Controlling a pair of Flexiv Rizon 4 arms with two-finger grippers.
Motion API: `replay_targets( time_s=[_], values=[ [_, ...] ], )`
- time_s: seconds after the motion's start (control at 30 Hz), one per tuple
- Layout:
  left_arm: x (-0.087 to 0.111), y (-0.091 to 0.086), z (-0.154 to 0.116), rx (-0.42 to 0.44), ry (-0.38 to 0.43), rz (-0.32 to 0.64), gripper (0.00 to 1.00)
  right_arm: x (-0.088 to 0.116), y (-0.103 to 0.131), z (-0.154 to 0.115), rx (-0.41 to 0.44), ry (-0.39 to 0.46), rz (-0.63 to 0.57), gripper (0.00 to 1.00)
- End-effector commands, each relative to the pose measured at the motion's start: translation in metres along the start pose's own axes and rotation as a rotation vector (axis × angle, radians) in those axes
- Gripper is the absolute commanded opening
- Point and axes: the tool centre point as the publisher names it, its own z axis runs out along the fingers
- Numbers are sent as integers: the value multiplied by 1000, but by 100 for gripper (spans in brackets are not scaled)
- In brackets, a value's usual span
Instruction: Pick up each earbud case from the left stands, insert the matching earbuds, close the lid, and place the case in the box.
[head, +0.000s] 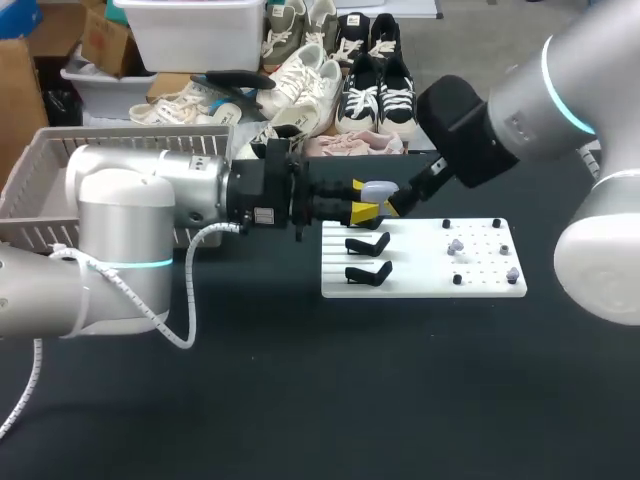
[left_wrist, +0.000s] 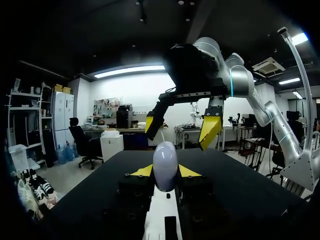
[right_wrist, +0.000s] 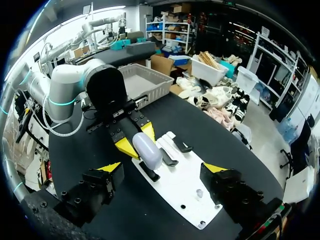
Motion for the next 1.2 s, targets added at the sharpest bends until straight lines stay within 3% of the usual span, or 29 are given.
replay_targets(
  time_s=[0.03, 1.2],
  values=[
    [0, -2, 0, -7, 0, 1, 0, -3, 1, 7, 95, 7, 4, 100],
    [0, -2, 0, -7, 0, 1, 0, -7, -14, 15, 160, 9, 38, 100]
  ],
)
